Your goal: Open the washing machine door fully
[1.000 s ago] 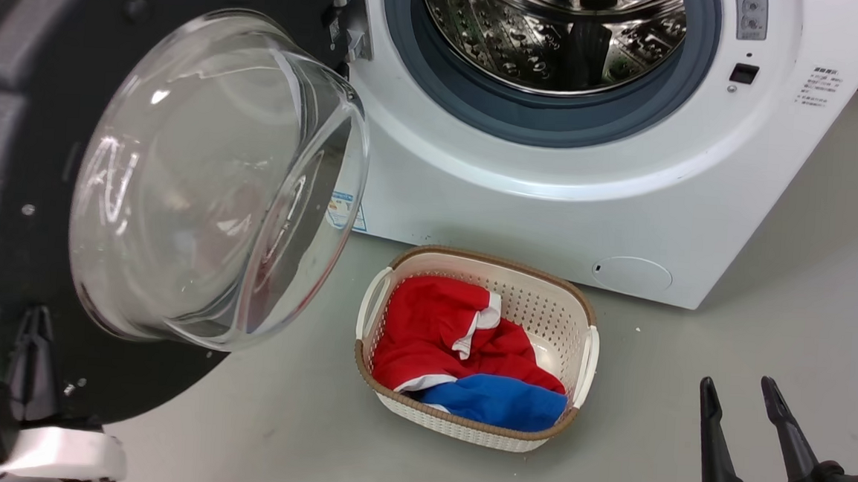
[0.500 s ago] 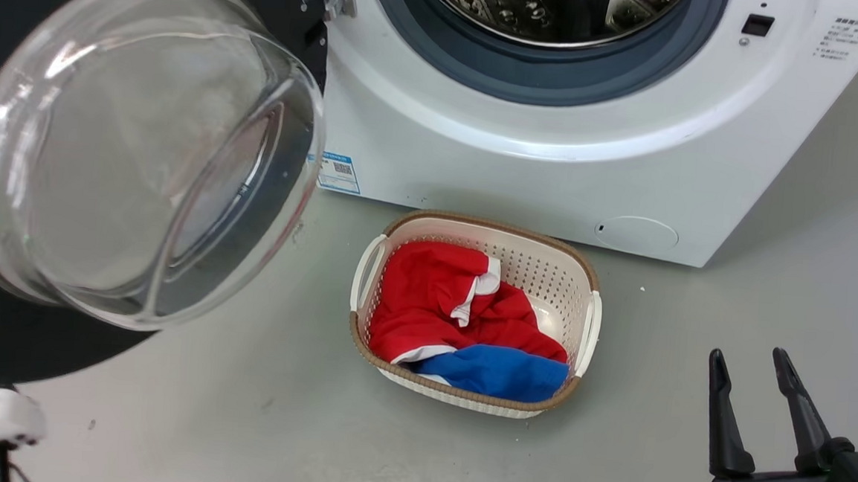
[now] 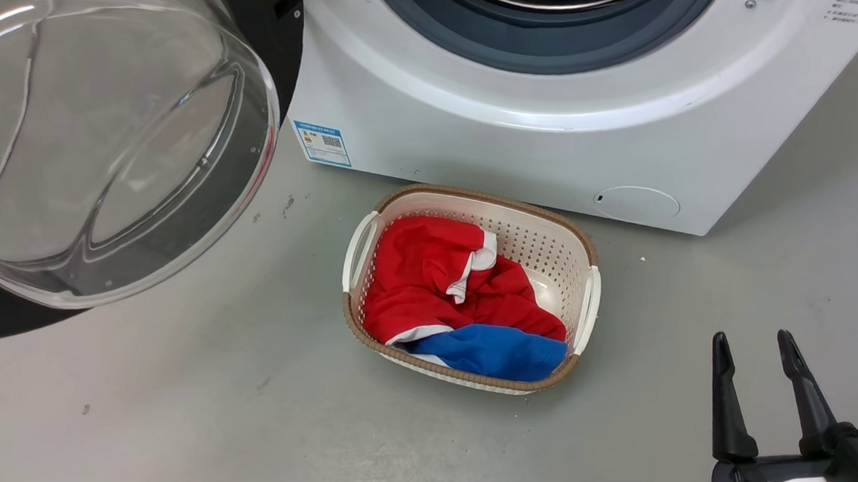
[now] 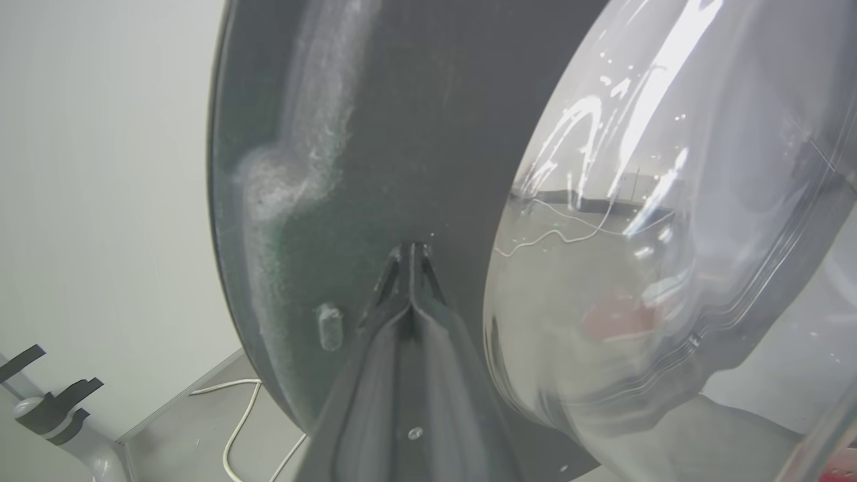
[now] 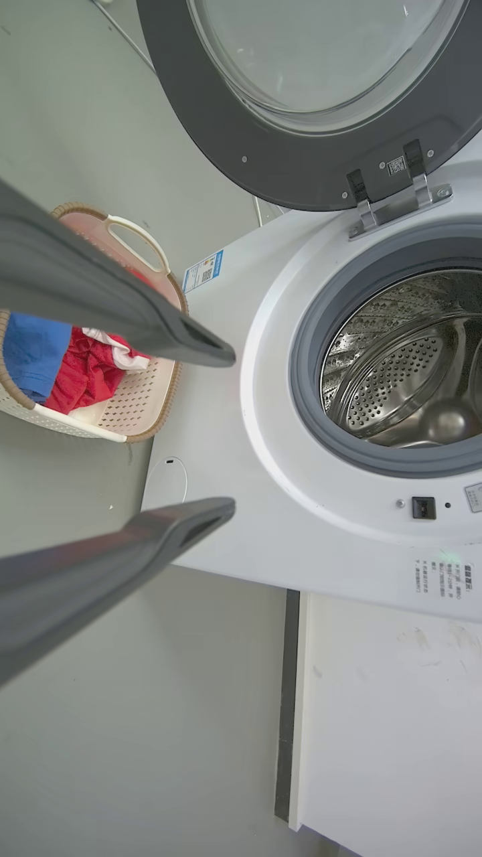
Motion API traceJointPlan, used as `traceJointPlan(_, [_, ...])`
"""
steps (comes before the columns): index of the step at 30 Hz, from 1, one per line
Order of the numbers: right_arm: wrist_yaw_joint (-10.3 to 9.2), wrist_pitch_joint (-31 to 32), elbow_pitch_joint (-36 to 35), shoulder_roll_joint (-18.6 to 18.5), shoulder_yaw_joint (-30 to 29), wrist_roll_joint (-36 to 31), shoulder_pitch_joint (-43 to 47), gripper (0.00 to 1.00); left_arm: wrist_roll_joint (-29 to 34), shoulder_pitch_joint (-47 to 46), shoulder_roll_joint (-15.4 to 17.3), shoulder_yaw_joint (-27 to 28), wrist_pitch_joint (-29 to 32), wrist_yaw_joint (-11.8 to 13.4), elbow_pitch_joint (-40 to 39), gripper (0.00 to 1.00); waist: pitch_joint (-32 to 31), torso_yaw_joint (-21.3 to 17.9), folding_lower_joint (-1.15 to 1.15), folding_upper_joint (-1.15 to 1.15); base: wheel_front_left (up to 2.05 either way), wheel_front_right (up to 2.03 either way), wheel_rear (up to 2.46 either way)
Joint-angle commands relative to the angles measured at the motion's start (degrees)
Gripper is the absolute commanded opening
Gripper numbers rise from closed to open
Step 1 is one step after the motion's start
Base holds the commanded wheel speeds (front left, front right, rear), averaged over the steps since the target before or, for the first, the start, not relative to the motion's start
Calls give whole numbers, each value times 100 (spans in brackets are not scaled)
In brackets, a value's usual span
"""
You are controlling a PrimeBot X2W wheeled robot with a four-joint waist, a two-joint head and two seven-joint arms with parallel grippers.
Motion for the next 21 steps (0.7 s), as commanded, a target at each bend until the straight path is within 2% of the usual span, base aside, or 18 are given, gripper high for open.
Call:
traceJointPlan(1, [-1, -13, -14, 11, -9, -39, -82, 100, 28, -175, 86, 58, 11, -17, 90, 0, 22, 0, 0, 0, 0, 0, 0])
traceJointPlan(12, [-1, -13, 1, 11, -14, -86, -122, 100, 189, -708, 294, 177, 12, -118, 971, 0, 53, -61, 0, 0, 0, 0, 0])
traceJointPlan(16, [-1, -12, 20, 12, -22, -56, -83, 100, 262, -737, 299, 260, 12, -162, 1099, 0, 0, -69, 0, 0, 0, 0, 0])
traceJointPlan(21, [-1, -13, 23, 12, -46, 15, -44, 100, 407, -603, 256, 316, 9, -360, 924, 0, -144, -84, 0, 0, 0, 0, 0])
